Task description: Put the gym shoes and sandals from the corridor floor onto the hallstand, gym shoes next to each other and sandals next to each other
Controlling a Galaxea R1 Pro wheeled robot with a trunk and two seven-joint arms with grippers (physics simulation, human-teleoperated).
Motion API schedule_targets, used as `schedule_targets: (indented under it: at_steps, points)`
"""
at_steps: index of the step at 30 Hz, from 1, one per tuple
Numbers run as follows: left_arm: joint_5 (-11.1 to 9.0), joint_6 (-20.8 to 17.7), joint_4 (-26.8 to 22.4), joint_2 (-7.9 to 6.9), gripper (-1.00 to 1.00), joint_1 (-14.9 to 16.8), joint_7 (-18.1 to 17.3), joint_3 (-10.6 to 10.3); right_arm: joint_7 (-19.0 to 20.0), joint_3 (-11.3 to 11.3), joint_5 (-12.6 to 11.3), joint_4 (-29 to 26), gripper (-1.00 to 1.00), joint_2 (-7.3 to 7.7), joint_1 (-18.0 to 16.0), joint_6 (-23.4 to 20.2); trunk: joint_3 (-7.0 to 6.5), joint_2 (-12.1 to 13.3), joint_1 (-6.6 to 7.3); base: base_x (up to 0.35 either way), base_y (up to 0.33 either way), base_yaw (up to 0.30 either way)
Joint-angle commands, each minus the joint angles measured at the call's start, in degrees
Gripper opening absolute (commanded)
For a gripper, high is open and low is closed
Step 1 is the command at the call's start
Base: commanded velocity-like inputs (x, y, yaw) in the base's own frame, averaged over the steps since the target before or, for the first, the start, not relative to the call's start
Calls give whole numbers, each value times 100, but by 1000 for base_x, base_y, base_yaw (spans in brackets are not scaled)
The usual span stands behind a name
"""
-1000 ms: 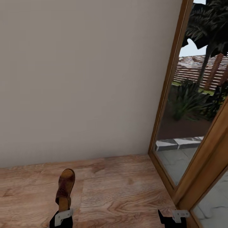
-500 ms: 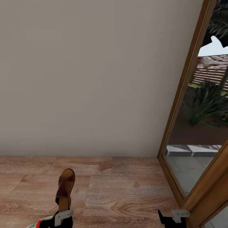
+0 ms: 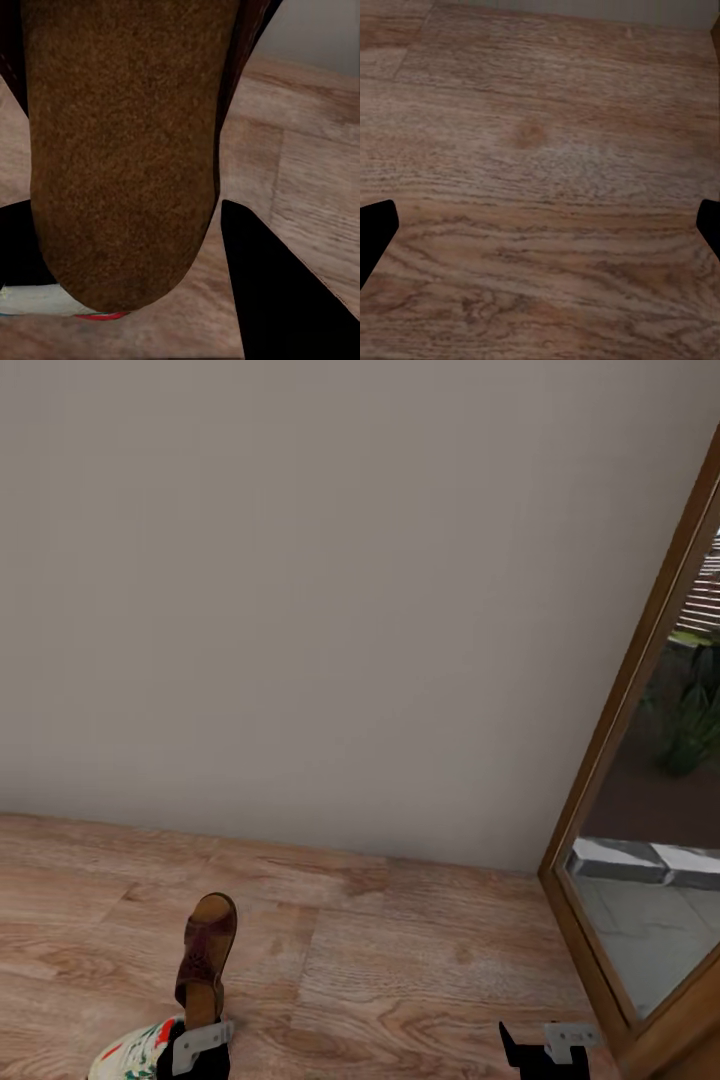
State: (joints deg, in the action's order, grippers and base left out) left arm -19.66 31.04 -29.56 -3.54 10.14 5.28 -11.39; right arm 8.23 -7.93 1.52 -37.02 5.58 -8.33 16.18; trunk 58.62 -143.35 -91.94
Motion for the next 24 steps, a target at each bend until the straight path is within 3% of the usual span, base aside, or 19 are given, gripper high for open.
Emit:
schedule_targets:
  at_steps: [1,24]
  points:
    - [9,16,1,-7,-100,5,61,-47,50,-33,15,0,100,-4,-2,17,5,-2,1,0,0,275]
    - [6,15,3,-7,-100,5,61,-47,47,-33,7,1,100,-4,-2,8,5,-2,1,0,0,276]
